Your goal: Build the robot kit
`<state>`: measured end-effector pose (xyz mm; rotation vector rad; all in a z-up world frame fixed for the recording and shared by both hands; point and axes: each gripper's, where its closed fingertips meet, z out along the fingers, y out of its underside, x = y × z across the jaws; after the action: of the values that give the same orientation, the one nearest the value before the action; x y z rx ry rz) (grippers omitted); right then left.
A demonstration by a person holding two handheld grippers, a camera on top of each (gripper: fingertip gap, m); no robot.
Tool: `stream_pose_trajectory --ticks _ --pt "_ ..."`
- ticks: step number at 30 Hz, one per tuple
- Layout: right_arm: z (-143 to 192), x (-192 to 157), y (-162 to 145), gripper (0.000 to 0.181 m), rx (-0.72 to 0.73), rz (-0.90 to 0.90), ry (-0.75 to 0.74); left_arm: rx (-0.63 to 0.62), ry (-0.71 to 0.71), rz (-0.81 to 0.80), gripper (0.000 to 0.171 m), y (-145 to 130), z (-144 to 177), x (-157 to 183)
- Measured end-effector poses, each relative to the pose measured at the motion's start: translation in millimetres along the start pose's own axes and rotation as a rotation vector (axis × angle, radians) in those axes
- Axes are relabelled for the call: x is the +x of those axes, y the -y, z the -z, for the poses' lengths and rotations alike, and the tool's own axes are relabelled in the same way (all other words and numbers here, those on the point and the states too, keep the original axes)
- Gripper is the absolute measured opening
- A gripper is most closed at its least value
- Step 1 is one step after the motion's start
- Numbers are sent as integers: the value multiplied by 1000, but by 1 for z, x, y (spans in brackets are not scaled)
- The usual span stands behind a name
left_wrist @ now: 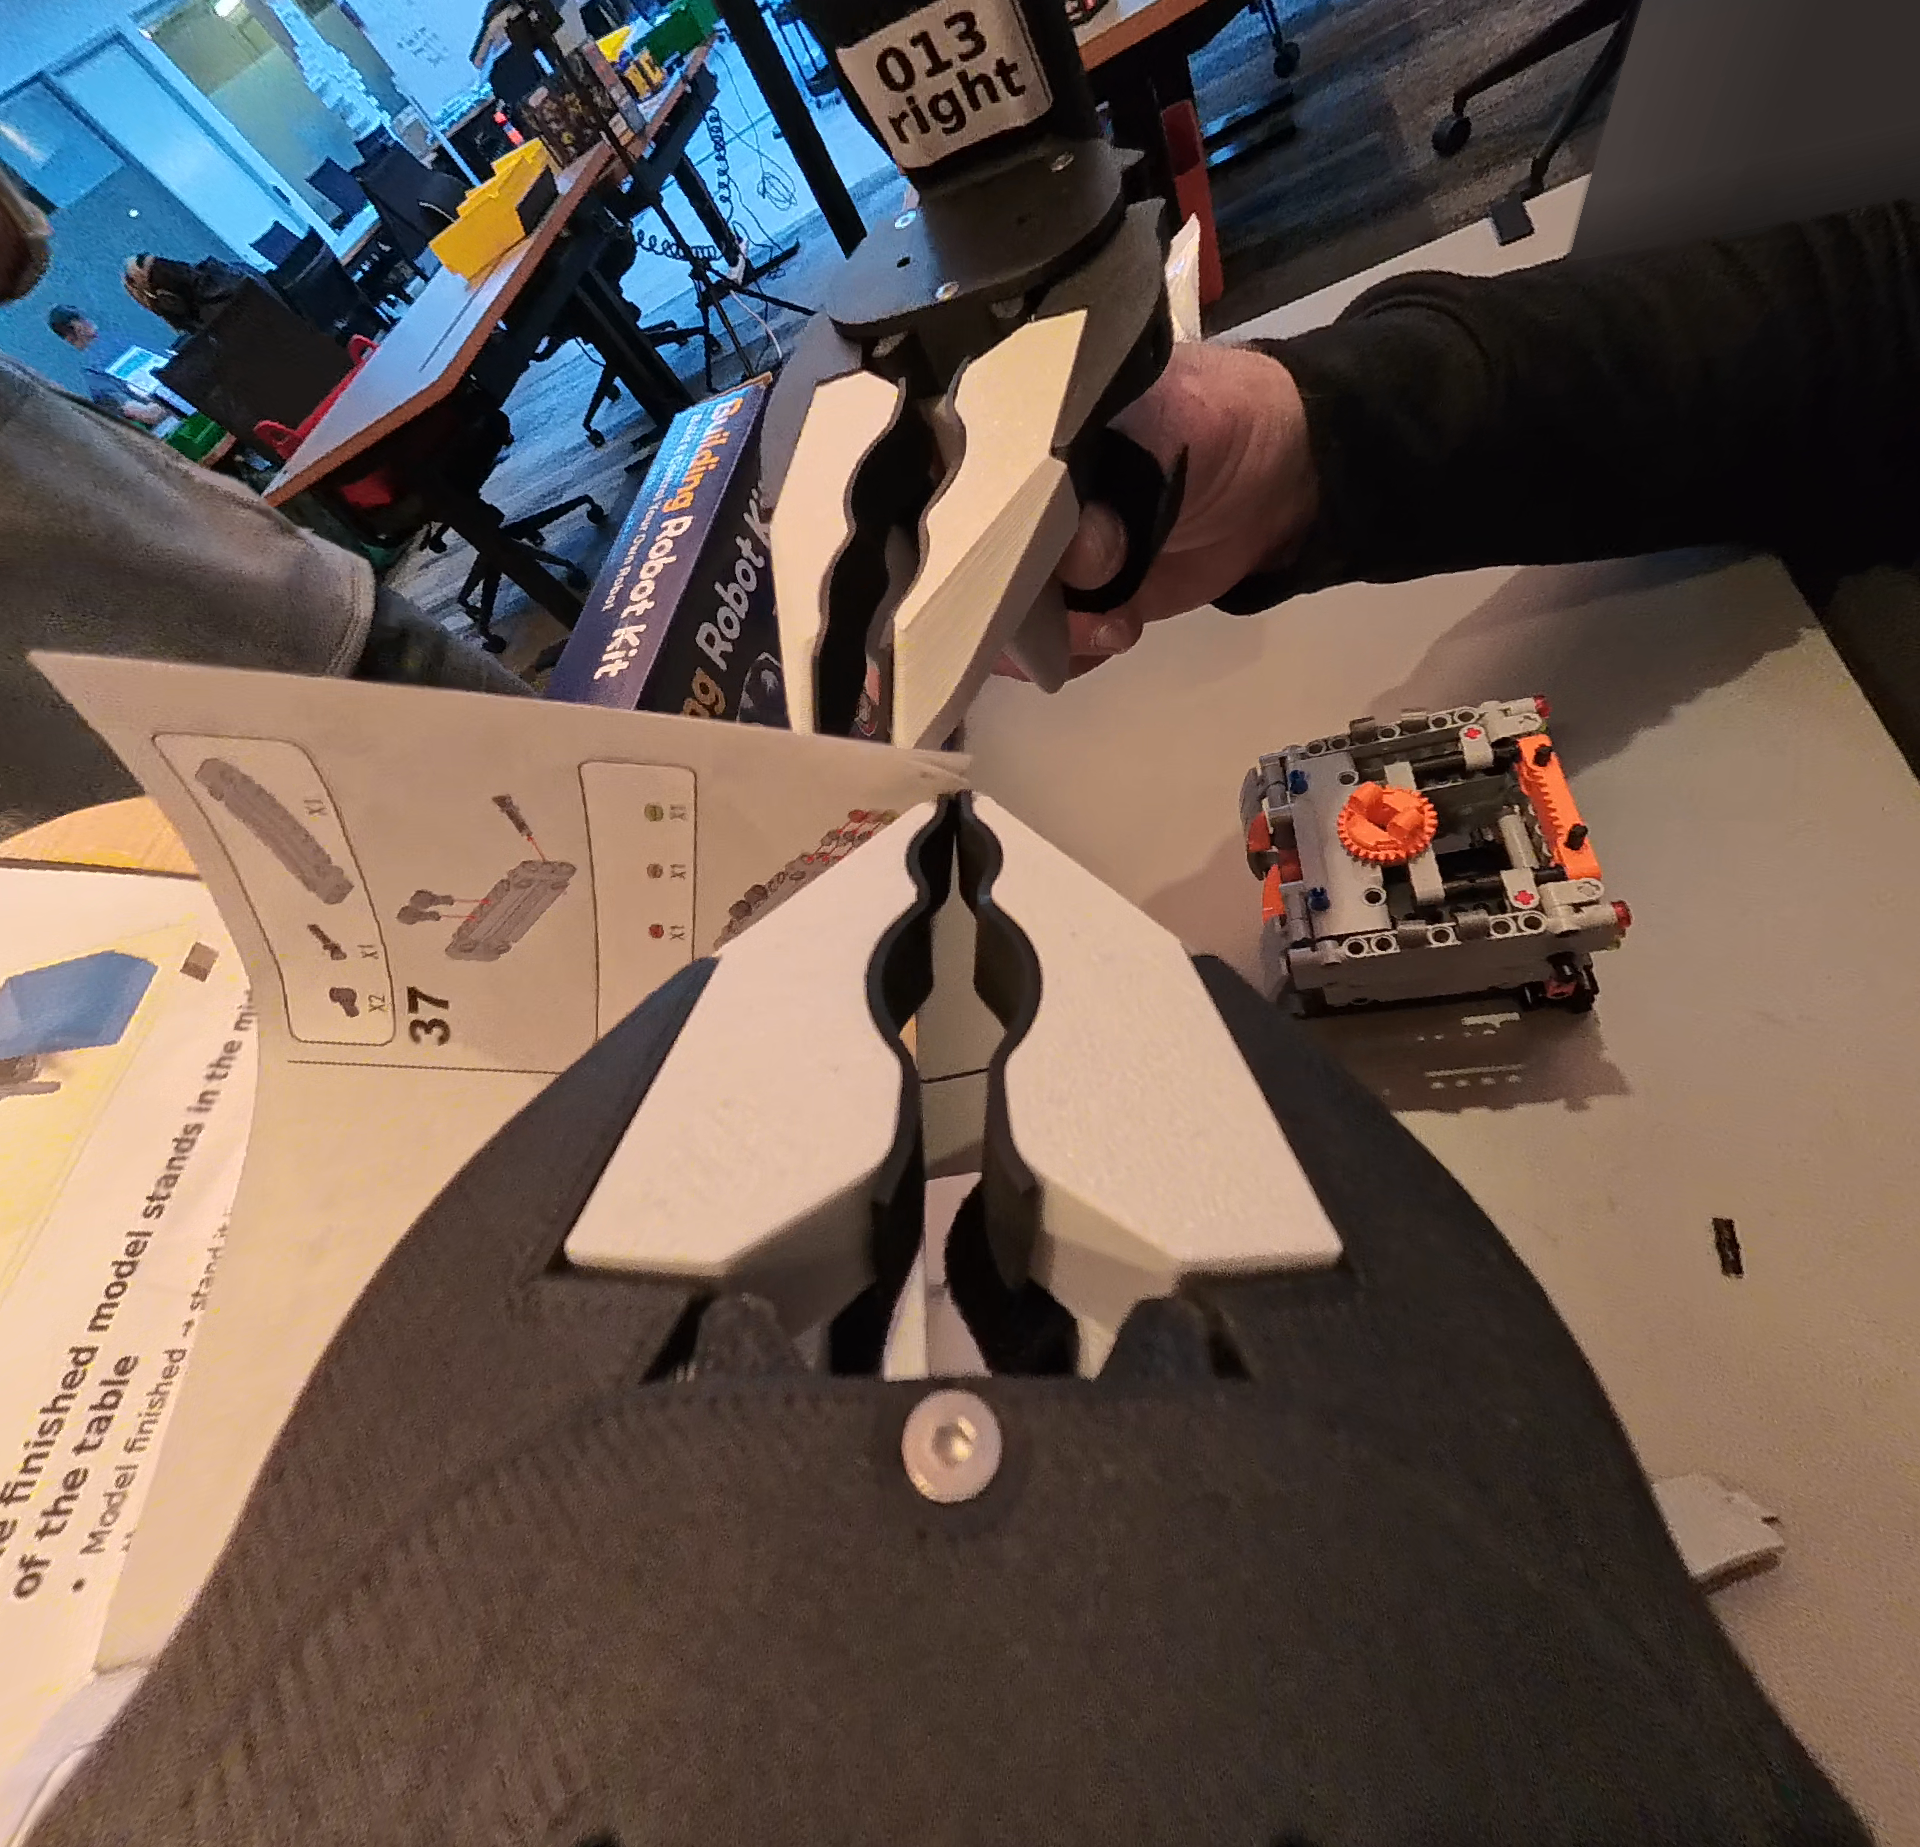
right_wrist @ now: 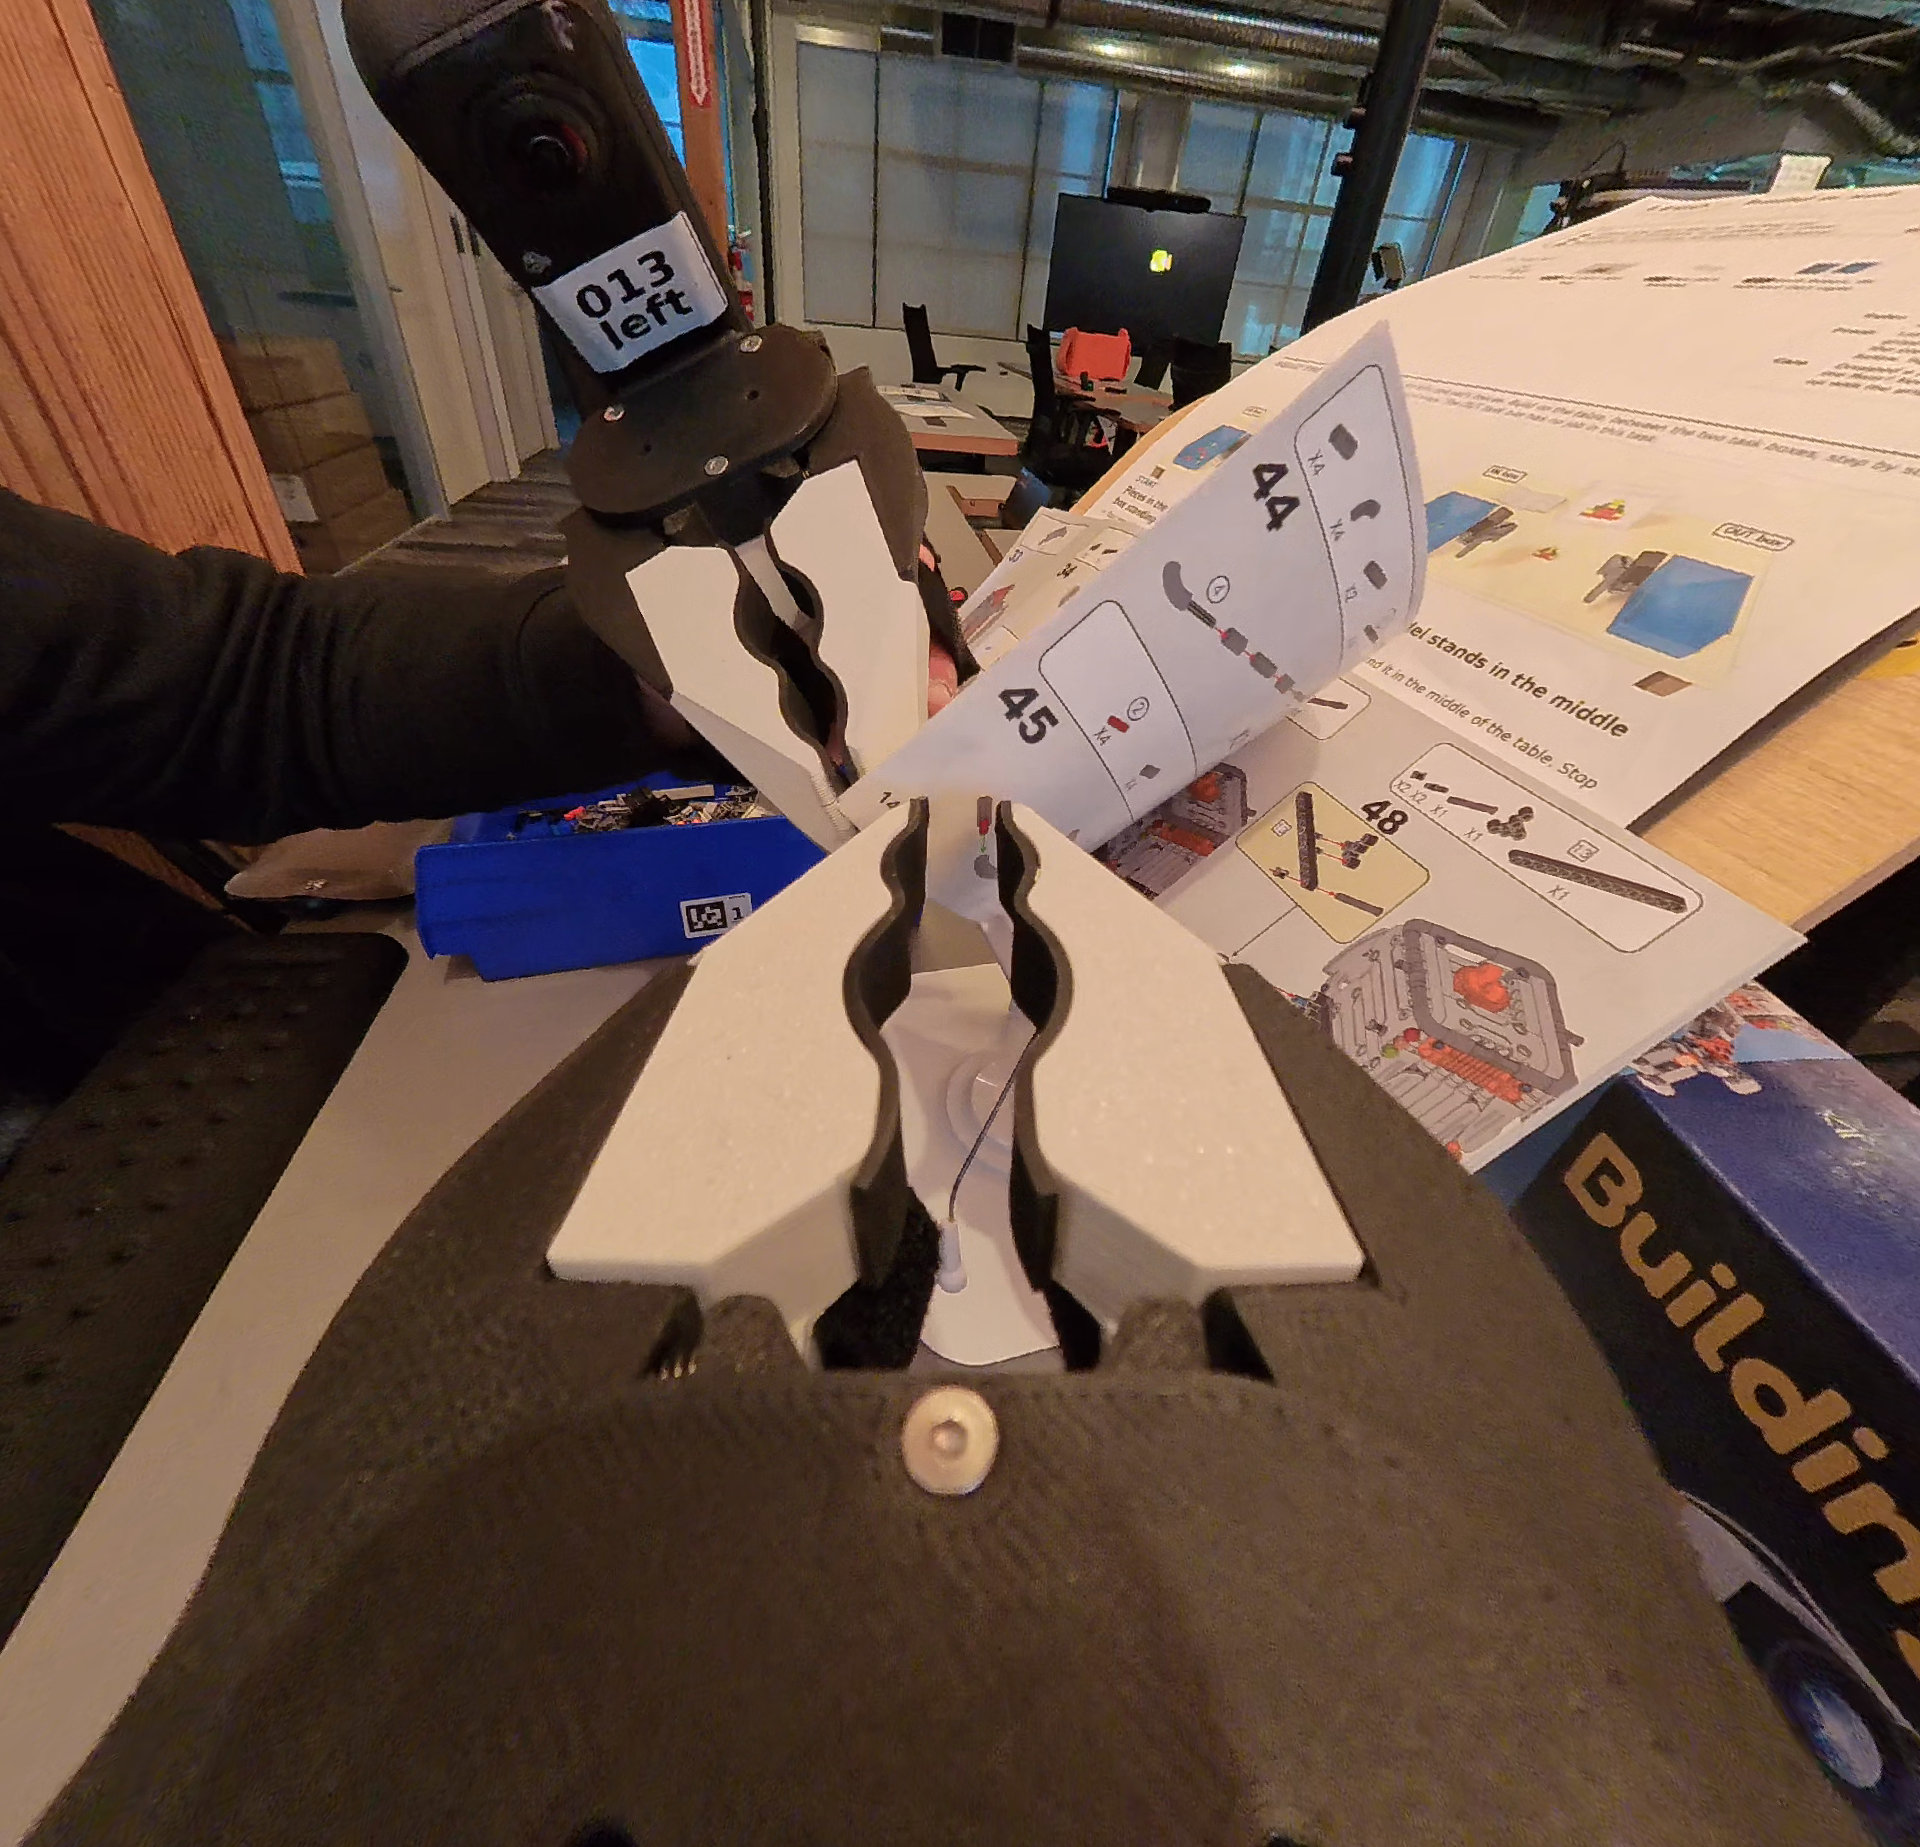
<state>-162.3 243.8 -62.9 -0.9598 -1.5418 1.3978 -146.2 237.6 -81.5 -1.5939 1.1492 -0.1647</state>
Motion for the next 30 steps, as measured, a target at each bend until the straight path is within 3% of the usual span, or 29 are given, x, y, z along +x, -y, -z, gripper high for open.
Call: stream_pose_trajectory --ticks 15,20,30 --pt "1 1 -2 13 -23 2 -6 -13 32 36 0 -3 0 -4" --pt "-1 2 -3 9 -18 3 -11 -18 43 28 9 -3 -2 -5" --pt "1 -1 -2 2 1 -7 20 33 36 31 0 2 2 -8"
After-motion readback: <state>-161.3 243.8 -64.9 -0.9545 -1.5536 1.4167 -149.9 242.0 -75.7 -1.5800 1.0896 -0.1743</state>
